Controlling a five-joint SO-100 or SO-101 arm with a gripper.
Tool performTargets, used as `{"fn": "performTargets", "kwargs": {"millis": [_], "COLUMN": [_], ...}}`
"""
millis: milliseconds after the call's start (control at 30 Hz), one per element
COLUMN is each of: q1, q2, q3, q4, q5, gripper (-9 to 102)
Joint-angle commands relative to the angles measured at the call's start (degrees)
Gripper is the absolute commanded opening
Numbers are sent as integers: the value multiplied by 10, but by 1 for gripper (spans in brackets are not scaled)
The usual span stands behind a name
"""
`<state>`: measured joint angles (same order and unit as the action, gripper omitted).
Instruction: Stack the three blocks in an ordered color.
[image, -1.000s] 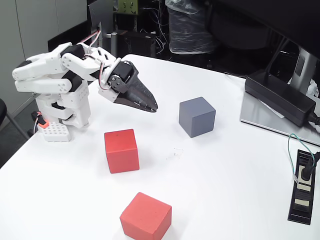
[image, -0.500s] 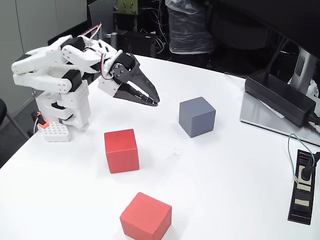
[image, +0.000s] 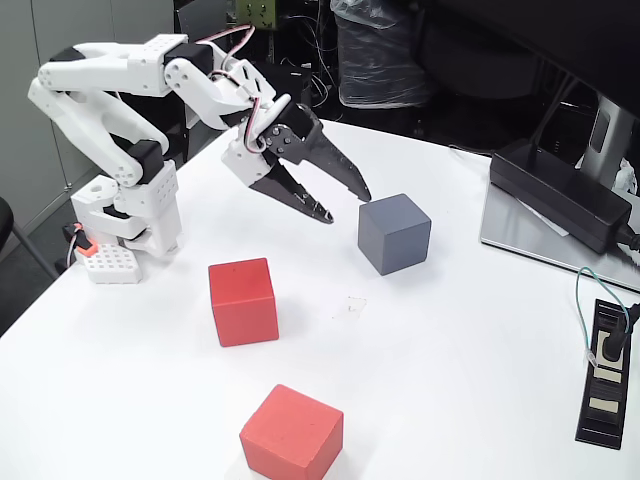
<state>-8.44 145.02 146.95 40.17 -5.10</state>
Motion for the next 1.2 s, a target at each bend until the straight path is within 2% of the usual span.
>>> {"fn": "performTargets", "kwargs": {"millis": [0, 200, 367, 800, 900, 1167], "q1": [58, 201, 237, 242, 249, 340], "q2": [-61, -181, -282, -458, -496, -582], "q3": [-69, -183, -266, -538, -585, -681], "q4": [-2, -2, 18, 267, 299, 347], "q5": [-11, -55, -71, -139, -161, -202], "gripper": [24, 27, 27, 27, 27, 27]}}
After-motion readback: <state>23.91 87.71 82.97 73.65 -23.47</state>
